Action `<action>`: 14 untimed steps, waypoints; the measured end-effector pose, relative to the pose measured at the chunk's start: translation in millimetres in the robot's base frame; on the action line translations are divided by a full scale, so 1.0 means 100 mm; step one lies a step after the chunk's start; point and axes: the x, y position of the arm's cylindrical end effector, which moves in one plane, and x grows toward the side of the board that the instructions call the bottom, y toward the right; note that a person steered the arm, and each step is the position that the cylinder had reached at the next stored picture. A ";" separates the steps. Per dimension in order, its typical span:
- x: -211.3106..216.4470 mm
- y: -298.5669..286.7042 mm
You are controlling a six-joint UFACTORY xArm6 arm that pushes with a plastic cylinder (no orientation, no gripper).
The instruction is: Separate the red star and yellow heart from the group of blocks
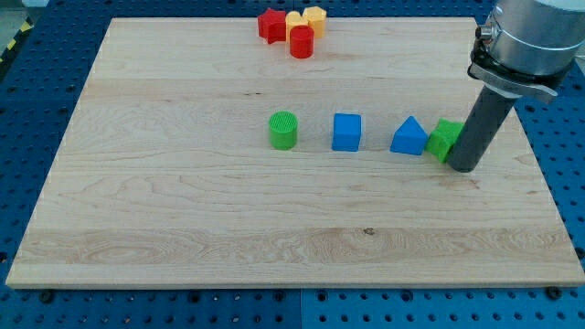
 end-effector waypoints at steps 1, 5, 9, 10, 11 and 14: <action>-0.02 0.00; 0.99 -0.37; -0.78 -3.32; -1.22 -2.71; -1.20 -2.18; -1.20 -2.18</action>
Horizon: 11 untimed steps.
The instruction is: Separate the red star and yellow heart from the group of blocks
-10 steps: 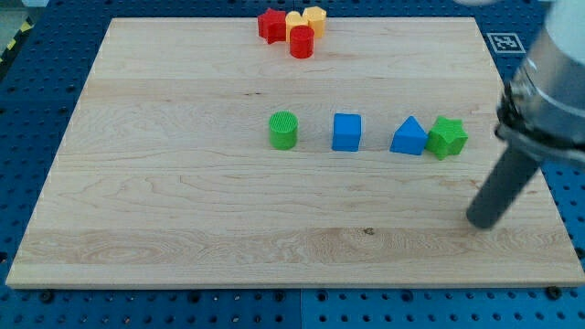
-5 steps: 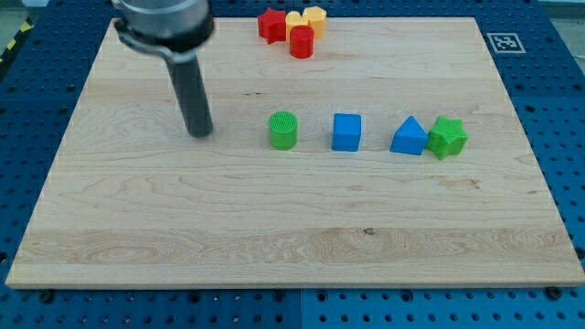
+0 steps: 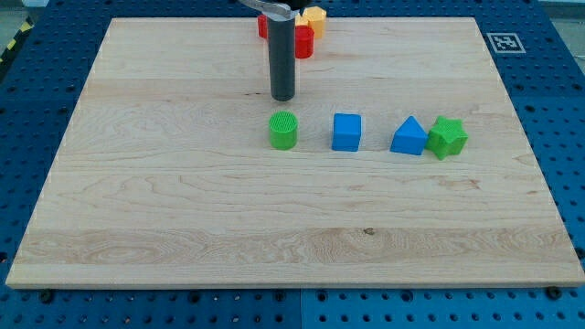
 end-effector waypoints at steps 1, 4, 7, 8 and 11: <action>0.00 0.00; -1.17 -1.10; -1.72 -0.90; -1.72 -0.55; -1.57 0.06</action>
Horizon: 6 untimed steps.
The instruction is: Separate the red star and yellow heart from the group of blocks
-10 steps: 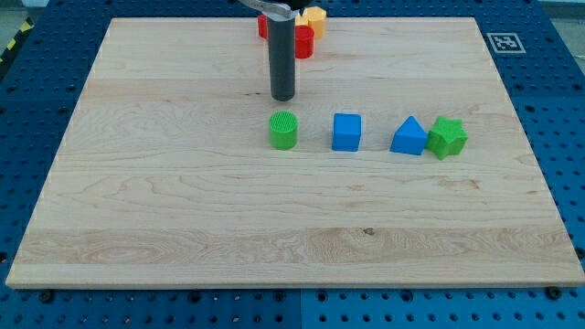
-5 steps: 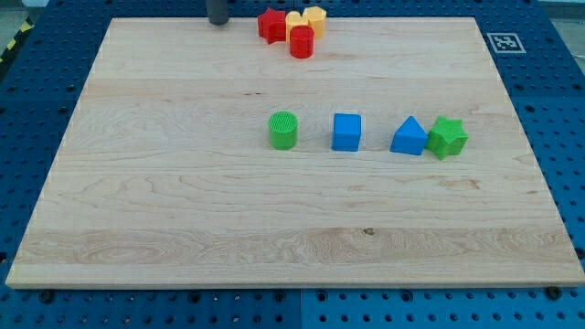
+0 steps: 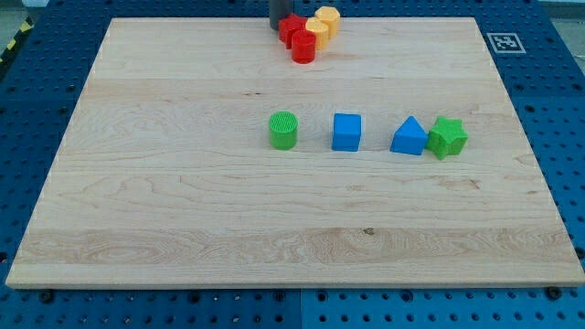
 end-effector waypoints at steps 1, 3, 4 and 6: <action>0.00 0.25; 0.00 0.51; 0.00 0.36; 0.15 0.28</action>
